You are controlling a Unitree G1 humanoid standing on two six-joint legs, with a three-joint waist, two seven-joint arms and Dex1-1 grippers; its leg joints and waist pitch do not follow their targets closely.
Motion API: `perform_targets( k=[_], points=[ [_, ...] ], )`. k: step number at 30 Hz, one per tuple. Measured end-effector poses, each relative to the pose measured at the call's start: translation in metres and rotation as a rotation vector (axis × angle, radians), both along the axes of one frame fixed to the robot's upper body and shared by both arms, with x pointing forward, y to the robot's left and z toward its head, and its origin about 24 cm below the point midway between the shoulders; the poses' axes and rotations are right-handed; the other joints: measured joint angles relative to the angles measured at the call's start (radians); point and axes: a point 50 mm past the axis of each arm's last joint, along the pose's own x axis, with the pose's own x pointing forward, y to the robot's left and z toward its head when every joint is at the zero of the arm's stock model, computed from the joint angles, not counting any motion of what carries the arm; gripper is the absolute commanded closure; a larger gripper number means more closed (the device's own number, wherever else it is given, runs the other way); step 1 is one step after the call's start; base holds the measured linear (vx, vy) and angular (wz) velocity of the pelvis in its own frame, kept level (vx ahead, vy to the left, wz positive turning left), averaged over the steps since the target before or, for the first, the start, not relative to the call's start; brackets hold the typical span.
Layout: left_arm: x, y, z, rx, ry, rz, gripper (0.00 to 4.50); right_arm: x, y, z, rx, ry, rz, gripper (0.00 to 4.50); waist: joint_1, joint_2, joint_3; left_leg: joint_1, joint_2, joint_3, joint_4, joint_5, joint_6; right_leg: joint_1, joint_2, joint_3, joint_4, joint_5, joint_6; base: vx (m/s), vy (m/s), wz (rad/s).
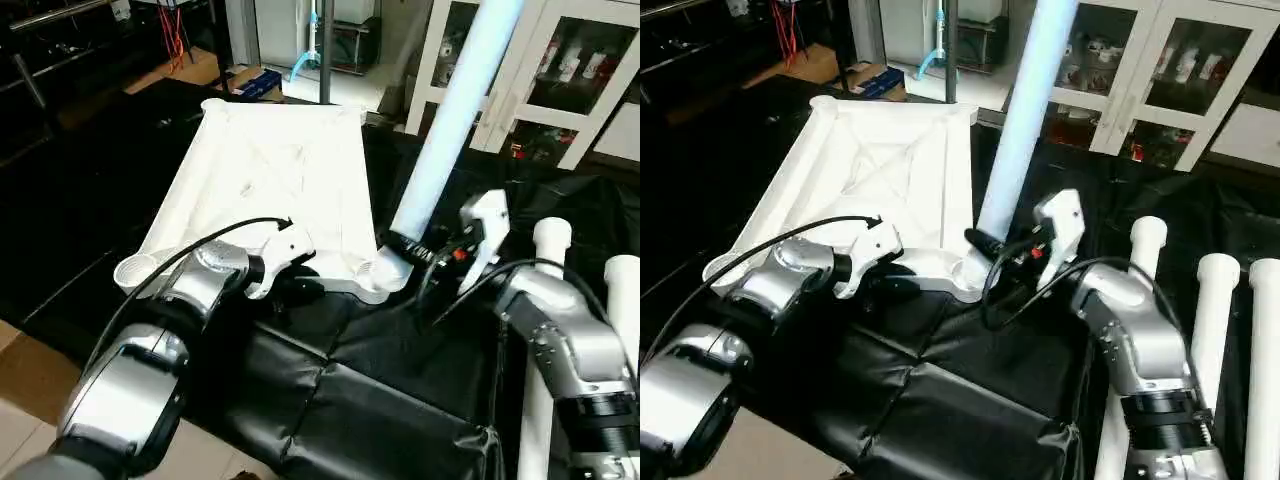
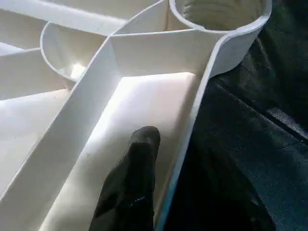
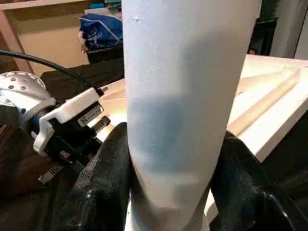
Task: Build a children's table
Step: Insert table leg to table base
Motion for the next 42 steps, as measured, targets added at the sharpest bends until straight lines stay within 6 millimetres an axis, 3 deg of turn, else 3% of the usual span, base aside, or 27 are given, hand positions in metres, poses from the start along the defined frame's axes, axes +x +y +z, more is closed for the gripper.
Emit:
perform_targets(
  k=[9, 16, 24, 28, 42],
  points=[
    [-0.013, -0.007, -0.002, -0.039, -0.013, -0.044, 3.68, 0.002, 0.002, -0.015, 0.003, 0.036, -0.008, 2.66, 0.005, -0.004, -0.003, 0.000, -0.002, 0.002, -0.003, -0.001, 0.002, 0.000, -0.004, 0.000, 0.000, -0.003, 0.004, 0.000, 0.000, 0.00],
    [-0.018, -0.005, -0.004, -0.041, -0.012, -0.044, 3.68, 0.001, 0.004, -0.017, -0.026, 0.018, 0.011, 2.66, -0.002, -0.019, -0.011, 0.001, -0.002, 0.002, -0.004, -0.001, 0.001, 0.000, -0.004, 0.000, -0.001, -0.004, 0.005, 0.000, 0.000, 0.00],
    [-0.021, -0.006, -0.004, -0.044, -0.025, -0.050, 3.70, -0.002, 0.001, -0.021, -0.070, -0.001, 0.030, 2.66, -0.003, -0.022, -0.013, 0.001, -0.002, 0.002, -0.007, -0.001, 0.002, 0.000, -0.004, 0.000, -0.003, -0.004, 0.006, 0.000, 0.000, 0.00],
    [-0.023, -0.005, -0.004, -0.058, -0.031, -0.048, 3.70, -0.002, -0.001, -0.022, -0.033, 0.031, 0.025, 2.67, -0.004, -0.029, -0.013, 0.001, -0.002, 0.002, -0.007, -0.001, 0.002, 0.000, -0.004, -0.001, -0.003, -0.004, 0.007, 0.000, 0.000, 0.00],
    [-0.036, -0.001, -0.003, -0.077, -0.006, -0.096, 3.70, -0.008, 0.001, -0.013, -0.104, 0.086, 0.179, 2.67, -0.002, -0.031, -0.013, 0.001, -0.002, 0.002, -0.010, -0.001, 0.001, -0.001, -0.003, -0.001, -0.004, -0.005, 0.007, 0.000, 0.000, 0.00]
  ],
)
